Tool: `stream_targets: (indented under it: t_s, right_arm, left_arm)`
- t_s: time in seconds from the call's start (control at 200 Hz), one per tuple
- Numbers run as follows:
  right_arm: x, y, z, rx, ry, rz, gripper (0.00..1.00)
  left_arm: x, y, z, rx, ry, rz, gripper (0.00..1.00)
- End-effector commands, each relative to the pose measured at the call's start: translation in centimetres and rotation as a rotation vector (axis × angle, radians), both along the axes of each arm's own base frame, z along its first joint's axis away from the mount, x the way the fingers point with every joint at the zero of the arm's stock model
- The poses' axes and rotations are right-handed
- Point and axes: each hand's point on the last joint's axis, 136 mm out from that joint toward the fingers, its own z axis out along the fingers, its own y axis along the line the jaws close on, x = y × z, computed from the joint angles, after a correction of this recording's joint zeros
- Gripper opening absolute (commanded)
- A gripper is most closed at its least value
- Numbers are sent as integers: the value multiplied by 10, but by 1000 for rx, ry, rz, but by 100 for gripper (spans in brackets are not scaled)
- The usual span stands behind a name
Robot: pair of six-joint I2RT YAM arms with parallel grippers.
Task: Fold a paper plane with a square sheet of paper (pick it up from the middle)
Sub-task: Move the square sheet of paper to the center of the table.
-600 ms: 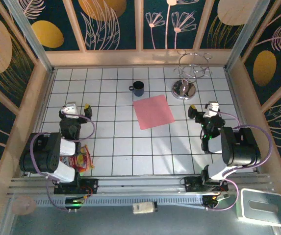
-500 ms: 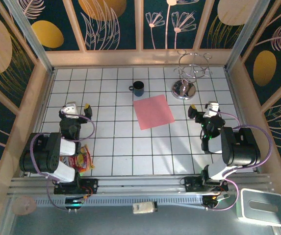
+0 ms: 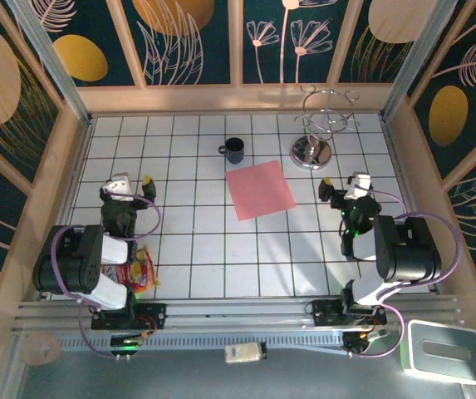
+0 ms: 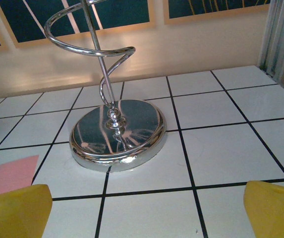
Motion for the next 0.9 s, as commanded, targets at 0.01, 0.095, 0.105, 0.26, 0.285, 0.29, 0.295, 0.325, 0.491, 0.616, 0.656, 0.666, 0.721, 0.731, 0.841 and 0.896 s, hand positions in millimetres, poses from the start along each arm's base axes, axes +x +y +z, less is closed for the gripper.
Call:
stream_targets:
  t_s: [0.01,0.095,0.105,0.26,0.285,0.29,0.295,0.325,0.491,0.616,0.656,0.666,0.721,0.731,0.841,0.896]
  right_arm:
    - [5,-5,6,5,-18,-24,99]
    - [5,-5,6,5,-19,-24,99]
    - [5,-5,6,5,-19,-24,99]
    - [-1,-4,15,-1,-54,-17,99]
    - [-4,-4,20,-2,-68,-21,99]
    - [-5,-4,21,-2,-71,-22,99]
    - [-5,-4,22,-2,-70,-24,99]
    - [-8,-6,26,1,-77,-34,99]
    - [-8,-7,58,5,-88,-79,99]
    - [7,-7,63,115,56,-137,99]
    - [12,-4,61,148,119,-145,99]
    - [14,-2,63,153,124,-141,99]
    - [20,8,55,153,196,-122,99]
    - [21,11,54,152,205,-117,99]
    - [27,50,45,175,293,-26,99]
    - [28,71,39,218,361,27,99]
  left_arm:
    - [4,3,6,-1,-17,15,99]
    - [4,3,5,-1,-16,16,99]
    - [4,3,5,-1,-17,15,99]
    - [-18,17,20,-29,-113,97,99]
    - [-24,19,23,-34,-135,112,99]
    - [-25,19,23,-35,-137,113,99]
    - [-26,20,24,-36,-139,117,99]
    - [-33,23,27,-43,-155,136,99]
    - [-42,30,52,-59,-193,175,99]
    - [-38,35,70,-156,-168,208,99]
    - [-37,31,77,-202,-174,185,99]
    - [-37,29,78,-211,-177,174,99]
    - [-37,22,87,-254,-194,129,99]
    - [-37,21,89,-261,-197,125,99]
    - [-32,16,91,-376,-161,102,99]
    - [-25,9,89,-422,-106,71,99]
